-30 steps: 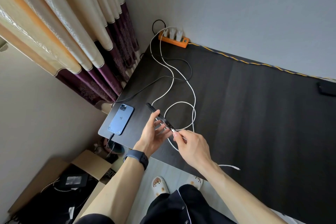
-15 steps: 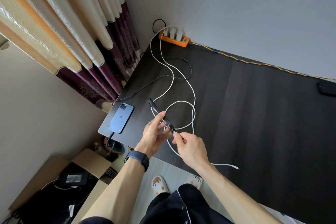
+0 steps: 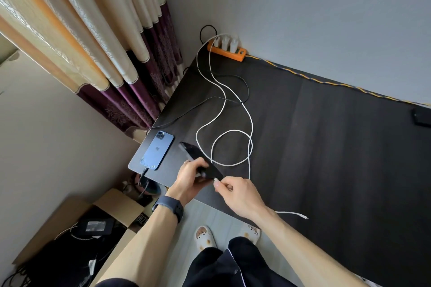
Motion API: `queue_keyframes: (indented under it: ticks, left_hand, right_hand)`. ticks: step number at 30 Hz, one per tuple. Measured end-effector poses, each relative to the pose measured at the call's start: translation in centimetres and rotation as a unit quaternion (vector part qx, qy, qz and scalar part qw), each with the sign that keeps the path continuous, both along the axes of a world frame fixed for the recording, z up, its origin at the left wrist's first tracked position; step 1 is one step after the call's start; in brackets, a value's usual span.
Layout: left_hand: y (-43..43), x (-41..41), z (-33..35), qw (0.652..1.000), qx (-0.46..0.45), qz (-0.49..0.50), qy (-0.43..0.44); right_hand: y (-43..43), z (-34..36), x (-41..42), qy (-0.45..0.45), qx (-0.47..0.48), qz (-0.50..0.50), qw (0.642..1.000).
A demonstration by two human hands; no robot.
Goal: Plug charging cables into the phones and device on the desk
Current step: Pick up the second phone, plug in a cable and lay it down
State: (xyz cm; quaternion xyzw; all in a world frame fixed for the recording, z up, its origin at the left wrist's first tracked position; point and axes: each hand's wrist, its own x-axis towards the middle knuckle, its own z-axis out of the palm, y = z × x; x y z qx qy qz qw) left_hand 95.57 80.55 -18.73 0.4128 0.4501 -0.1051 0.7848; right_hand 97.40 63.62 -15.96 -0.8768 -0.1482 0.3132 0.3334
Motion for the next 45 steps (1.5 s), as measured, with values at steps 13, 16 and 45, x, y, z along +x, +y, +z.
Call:
queue_keyframes:
  ticks: [13,16,45]
  left_hand:
    - [4.5,-1.1,-2.3,0.998,0.063,-0.011,0.018]
    - [5.3,-1.2,-3.4,0.997,0.060,-0.031,0.025]
    - [3.1,0.1,-8.5,0.770,0.505,-0.347,0.180]
  right_hand:
    - [-1.8,-3.3,-1.6,0.051,-0.072,0.122,0.989]
    - [-2.6,-4.3,-1.1,0.029,-0.121,0.128,0.984]
    - [5.4,-7.7,4.6,0.006,-0.294,0.213,0.932]
